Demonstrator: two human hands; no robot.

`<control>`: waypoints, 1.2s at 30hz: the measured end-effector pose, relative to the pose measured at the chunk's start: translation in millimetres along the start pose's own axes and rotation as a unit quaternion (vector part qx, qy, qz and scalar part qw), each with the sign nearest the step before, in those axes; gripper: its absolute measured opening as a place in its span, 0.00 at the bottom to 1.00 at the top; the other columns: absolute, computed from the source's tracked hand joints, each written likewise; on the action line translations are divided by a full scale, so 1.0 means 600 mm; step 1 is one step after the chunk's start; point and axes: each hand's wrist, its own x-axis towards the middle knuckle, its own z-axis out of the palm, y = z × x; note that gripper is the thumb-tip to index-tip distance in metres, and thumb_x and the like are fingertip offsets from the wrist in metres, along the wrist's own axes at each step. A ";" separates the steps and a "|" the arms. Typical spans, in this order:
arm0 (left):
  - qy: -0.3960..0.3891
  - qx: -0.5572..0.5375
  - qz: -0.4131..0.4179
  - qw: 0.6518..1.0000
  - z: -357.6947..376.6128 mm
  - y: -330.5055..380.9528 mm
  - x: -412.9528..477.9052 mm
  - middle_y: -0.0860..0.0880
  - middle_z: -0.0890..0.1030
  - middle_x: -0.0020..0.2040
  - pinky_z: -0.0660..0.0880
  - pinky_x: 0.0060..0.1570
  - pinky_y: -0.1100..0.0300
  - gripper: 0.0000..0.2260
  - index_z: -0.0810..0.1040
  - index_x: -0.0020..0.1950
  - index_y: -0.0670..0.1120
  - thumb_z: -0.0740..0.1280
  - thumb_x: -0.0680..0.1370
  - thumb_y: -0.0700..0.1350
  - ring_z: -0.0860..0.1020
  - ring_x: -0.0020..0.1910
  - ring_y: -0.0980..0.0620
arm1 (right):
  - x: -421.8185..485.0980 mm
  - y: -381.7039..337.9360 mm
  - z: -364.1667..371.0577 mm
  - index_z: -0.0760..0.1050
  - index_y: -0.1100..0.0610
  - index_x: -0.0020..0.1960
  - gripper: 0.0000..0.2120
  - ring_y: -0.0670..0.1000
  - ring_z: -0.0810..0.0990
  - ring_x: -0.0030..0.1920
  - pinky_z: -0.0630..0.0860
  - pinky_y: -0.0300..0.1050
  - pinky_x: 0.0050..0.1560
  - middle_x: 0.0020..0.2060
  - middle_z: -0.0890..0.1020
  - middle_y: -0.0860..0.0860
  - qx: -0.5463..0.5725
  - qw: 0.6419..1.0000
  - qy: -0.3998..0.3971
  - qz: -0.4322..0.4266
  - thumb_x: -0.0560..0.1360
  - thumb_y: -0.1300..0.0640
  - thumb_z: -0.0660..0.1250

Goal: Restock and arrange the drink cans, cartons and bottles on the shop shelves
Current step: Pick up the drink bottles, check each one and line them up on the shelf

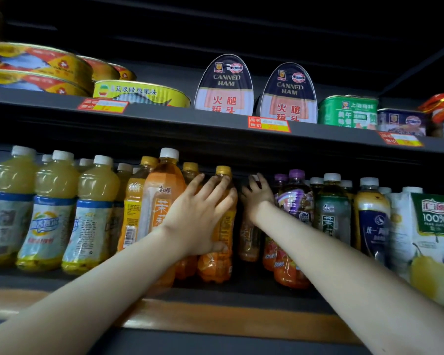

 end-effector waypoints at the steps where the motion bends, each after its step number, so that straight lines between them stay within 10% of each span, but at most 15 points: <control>1: 0.005 -0.003 -0.001 1.000 0.001 0.001 -0.001 0.39 0.38 0.79 0.39 0.75 0.45 0.45 0.36 0.78 0.44 0.55 0.76 0.70 0.43 0.78 0.41 | -0.009 -0.002 0.001 0.42 0.53 0.80 0.35 0.62 0.37 0.77 0.33 0.63 0.72 0.79 0.45 0.55 -0.008 1.000 0.003 -0.008 0.80 0.43 0.54; 7: 0.035 -0.024 0.000 0.999 0.013 -0.001 0.001 0.39 0.38 0.78 0.39 0.75 0.47 0.46 0.35 0.78 0.44 0.54 0.76 0.70 0.41 0.78 0.41 | -0.074 0.002 0.007 0.39 0.57 0.79 0.40 0.57 0.37 0.78 0.37 0.53 0.75 0.79 0.41 0.55 0.099 0.993 0.050 -0.048 0.79 0.57 0.63; 15: 0.029 -0.039 -0.010 0.999 0.013 0.006 0.004 0.39 0.38 0.79 0.42 0.76 0.45 0.47 0.34 0.78 0.44 0.57 0.76 0.69 0.42 0.78 0.41 | -0.105 -0.007 0.013 0.31 0.52 0.78 0.51 0.58 0.39 0.78 0.53 0.56 0.76 0.77 0.34 0.54 0.467 0.882 0.052 0.034 0.74 0.69 0.67; 19: 0.027 -0.038 -0.010 0.999 0.011 0.005 -0.001 0.40 0.41 0.79 0.42 0.75 0.46 0.46 0.35 0.78 0.44 0.57 0.76 0.70 0.43 0.78 0.41 | -0.074 -0.038 0.010 0.29 0.54 0.77 0.52 0.58 0.35 0.77 0.43 0.55 0.76 0.76 0.32 0.58 0.462 0.884 0.032 0.059 0.73 0.68 0.68; 36: 0.022 -0.030 -0.005 0.999 0.015 0.006 -0.001 0.39 0.40 0.79 0.45 0.75 0.44 0.46 0.34 0.77 0.43 0.55 0.76 0.70 0.43 0.78 0.40 | -0.028 -0.047 0.027 0.46 0.63 0.77 0.40 0.58 0.59 0.72 0.64 0.49 0.70 0.73 0.54 0.59 0.453 0.881 0.098 0.095 0.74 0.67 0.66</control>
